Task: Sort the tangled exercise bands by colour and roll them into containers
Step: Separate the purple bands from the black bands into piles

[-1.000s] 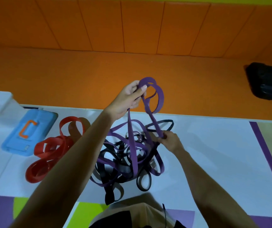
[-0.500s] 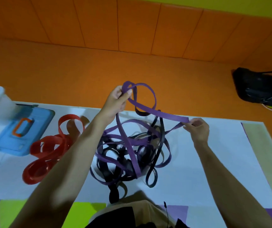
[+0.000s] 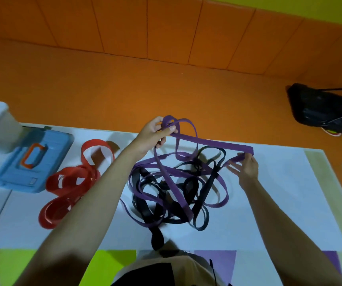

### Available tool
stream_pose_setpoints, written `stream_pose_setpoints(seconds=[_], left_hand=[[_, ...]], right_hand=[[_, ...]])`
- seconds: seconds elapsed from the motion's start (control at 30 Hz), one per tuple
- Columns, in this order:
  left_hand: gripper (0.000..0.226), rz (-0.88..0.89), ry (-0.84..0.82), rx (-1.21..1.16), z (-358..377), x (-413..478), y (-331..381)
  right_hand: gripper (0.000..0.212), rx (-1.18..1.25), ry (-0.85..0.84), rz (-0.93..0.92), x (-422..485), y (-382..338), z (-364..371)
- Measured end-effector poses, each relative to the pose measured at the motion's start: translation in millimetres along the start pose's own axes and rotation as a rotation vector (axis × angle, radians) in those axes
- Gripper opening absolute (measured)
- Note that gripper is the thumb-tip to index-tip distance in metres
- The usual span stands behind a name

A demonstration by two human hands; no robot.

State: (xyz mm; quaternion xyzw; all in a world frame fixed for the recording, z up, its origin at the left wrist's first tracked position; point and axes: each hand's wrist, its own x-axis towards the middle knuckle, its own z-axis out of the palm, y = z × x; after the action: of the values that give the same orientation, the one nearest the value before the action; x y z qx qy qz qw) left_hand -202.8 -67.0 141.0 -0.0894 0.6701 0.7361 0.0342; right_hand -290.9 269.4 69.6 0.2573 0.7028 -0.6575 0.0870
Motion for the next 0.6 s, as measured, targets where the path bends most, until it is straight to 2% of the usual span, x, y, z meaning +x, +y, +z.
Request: stream_pose_setpoints(seconds=[0.1,0.23,0.33,0.4,0.5,0.6], left_hand=[[0.014,0.01,-0.003,0.02,-9.8,-1.5,-4.0],[0.017,0.01,0.078,-0.005,-27.3,-2.0,-10.3],[0.023,0.017,0.13,0.024,-39.6,-2.9,-16.8],[0.025,0.021,0.147,0.029,-46.9,-5.1,-20.9],[0.026,0.031,0.19,0.011,-56.1,-9.4,-24.6],[0.025,0.034,0.212,-0.03,-61.4,-12.6,-26.9]], right_hand=[[0.022,-0.041,0.054,-0.111,-6.6,-6.3,-2.3],[0.029,-0.322,0.115,-0.397,-23.5,-14.9,-4.6],[0.019,-0.378,0.111,-0.623,-35.0,-18.1,-1.4],[0.02,-0.403,0.137,-0.762,-38.5,-19.2,-0.7],[0.025,-0.498,0.206,-0.888,-39.5,-21.8,-1.8],[0.014,-0.645,0.233,-0.909,-31.5,-18.9,-6.6]])
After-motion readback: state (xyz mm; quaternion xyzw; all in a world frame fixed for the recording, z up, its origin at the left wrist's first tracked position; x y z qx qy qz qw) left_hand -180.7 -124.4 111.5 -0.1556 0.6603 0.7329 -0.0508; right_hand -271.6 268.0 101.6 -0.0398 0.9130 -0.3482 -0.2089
